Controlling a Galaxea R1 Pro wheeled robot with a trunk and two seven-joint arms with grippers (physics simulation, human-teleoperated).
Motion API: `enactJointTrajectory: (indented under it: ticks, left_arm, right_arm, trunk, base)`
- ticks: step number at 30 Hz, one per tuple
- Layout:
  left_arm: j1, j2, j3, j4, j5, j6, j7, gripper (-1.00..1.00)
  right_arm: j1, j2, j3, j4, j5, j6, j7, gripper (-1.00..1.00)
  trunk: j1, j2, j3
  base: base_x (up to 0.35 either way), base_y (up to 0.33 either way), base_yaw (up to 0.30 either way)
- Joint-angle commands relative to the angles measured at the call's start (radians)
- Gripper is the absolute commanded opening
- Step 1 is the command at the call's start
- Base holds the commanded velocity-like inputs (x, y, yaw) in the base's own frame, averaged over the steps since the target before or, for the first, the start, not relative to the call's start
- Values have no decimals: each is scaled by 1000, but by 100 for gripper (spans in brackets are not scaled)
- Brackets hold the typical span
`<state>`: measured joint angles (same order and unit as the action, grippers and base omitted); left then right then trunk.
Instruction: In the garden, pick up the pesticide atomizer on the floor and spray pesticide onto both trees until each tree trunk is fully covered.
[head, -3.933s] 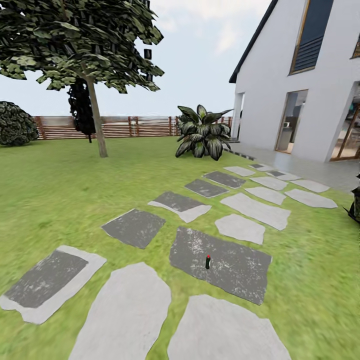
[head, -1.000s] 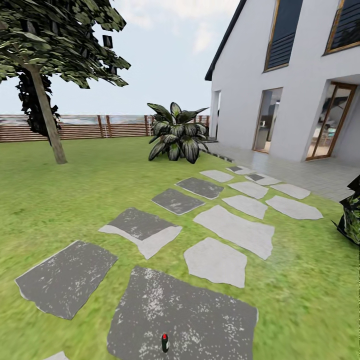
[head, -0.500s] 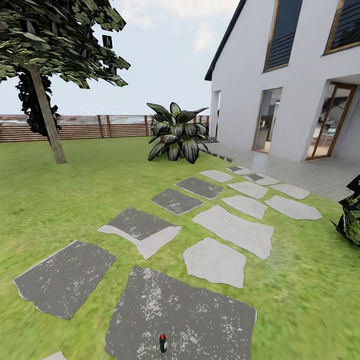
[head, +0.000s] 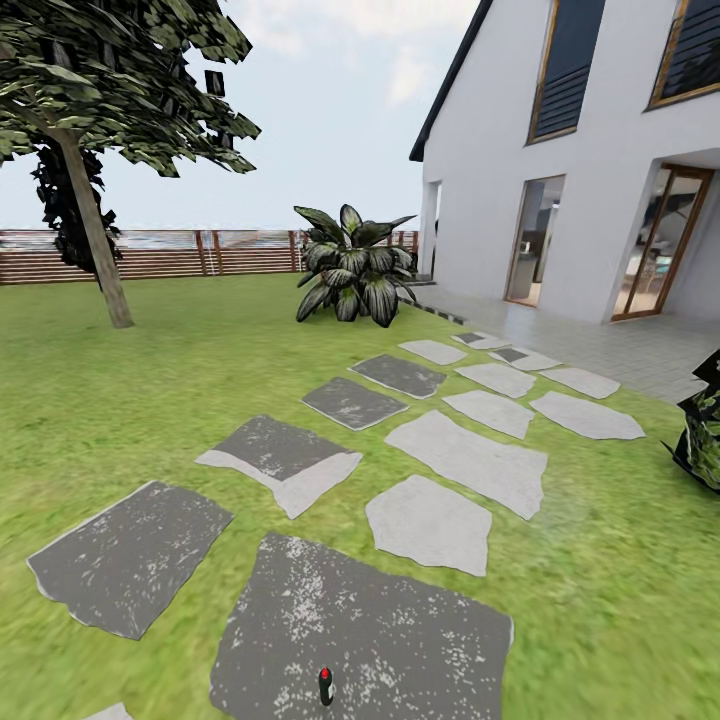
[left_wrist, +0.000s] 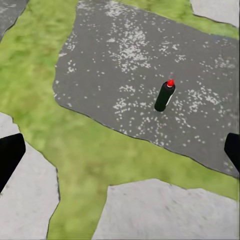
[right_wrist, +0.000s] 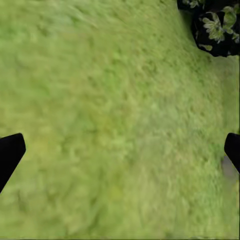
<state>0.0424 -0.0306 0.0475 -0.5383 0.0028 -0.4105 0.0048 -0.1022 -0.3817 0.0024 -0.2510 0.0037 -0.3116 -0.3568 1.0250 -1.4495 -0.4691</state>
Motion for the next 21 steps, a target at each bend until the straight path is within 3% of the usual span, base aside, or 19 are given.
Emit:
enactJointTrajectory:
  ticks: [1, 3, 4, 8, 9, 10, 16, 19, 21]
  left_arm:
    - [1, -4, 2, -38, 0, -1, 0, 100]
    - [1, -9, 2, -109, 0, -1, 1, 100]
    - [0, -13, 2, -174, 0, -1, 1, 100]
    - [-11, -27, 2, -269, 0, -1, 1, 100]
    - [-30, -37, 2, -297, 0, -1, 1, 100]
    - [-42, -42, 2, -307, 0, -1, 1, 100]
    - [-127, -77, 1, -337, -1, -2, 1, 100]
    - [-169, -115, 0, -319, -12, -4, 0, 100]
    - [-177, -123, -1, -308, -32, -5, 0, 100]
  right_arm:
    - [-1, -30, 2, 1, 1, -3, -39, 100]
    - [-1, -92, 2, 3, 0, -3, -104, 100]
    - [-1, -153, 1, 8, -1, -2, -154, 100]
    - [0, -266, 0, 54, -4, -2, -222, 100]
    - [0, -315, -1, 90, -6, -3, -251, 100]
    - [0, -336, -2, 105, -7, -3, -266, 100]
    - [0, -422, -20, 157, -13, -2, -359, 100]
    - [0, -443, -28, 168, -15, -2, -411, 100]
    - [0, -444, -30, 170, -15, -2, -421, 100]
  trunk:
    - [0, 0, -1]
    - [0, 0, -1]
    - [0, 0, -1]
    - [0, 0, -1]
    - [0, 0, -1]
    - [0, 0, -1]
    - [0, 0, -1]
    - [0, 0, -1]
    - [0, 0, -1]
  base:
    - [0, 0, 0]
    - [0, 0, 0]
    - [0, 0, 0]
    - [0, 0, 0]
    - [0, 0, 0]
    - [0, 0, 0]
    - [0, 0, 0]
    - [0, 0, 0]
    - [0, 0, 0]
